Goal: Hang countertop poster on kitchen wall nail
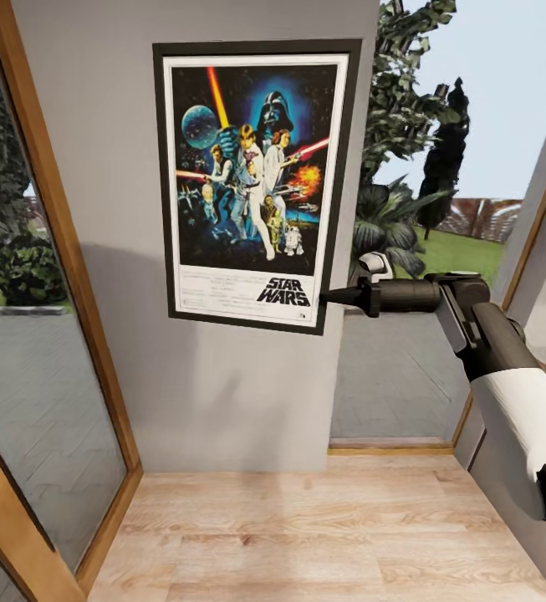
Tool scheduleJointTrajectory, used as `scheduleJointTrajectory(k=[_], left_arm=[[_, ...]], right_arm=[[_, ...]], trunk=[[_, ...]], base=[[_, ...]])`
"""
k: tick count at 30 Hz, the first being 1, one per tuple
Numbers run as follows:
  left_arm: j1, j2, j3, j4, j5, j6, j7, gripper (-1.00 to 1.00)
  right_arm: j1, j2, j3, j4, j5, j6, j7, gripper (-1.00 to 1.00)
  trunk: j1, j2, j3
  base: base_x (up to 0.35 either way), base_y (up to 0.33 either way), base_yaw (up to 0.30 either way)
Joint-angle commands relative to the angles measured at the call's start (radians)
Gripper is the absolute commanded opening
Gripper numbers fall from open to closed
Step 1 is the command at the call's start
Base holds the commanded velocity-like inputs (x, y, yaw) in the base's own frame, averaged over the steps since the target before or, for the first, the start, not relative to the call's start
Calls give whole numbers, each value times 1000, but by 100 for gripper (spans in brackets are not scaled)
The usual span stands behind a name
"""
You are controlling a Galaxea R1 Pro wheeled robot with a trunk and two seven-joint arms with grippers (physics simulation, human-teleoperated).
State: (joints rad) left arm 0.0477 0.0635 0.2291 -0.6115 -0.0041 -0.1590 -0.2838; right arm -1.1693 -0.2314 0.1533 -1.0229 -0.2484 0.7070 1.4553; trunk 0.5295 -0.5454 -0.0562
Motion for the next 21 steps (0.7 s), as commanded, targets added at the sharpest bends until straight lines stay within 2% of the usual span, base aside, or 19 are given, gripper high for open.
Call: scheduleJointTrajectory(k=[1, 8, 16, 21], left_arm=[[0, -1, 4, -1, 0, -1, -7, 100], [0, -1, 4, -1, 0, -1, -7, 100], [0, -1, 4, -1, 0, -1, -7, 100], [0, -1, 4, -2, 0, -1, -7, 100]], right_arm=[[-1, -1, 3, 0, -8, 14, 2, -100], [-1, -2, 3, -1, -9, 14, 1, -100], [-1, -2, 3, -2, -9, 14, 2, -100], [-1, -2, 3, -2, -9, 14, 2, -100]], trunk=[[1, -2, -2], [1, -2, -2], [1, -2, -2], [1, -2, -2]], base=[[313, 0, 0], [320, 22, 0], [318, 114, 0], [189, 109, 0]])
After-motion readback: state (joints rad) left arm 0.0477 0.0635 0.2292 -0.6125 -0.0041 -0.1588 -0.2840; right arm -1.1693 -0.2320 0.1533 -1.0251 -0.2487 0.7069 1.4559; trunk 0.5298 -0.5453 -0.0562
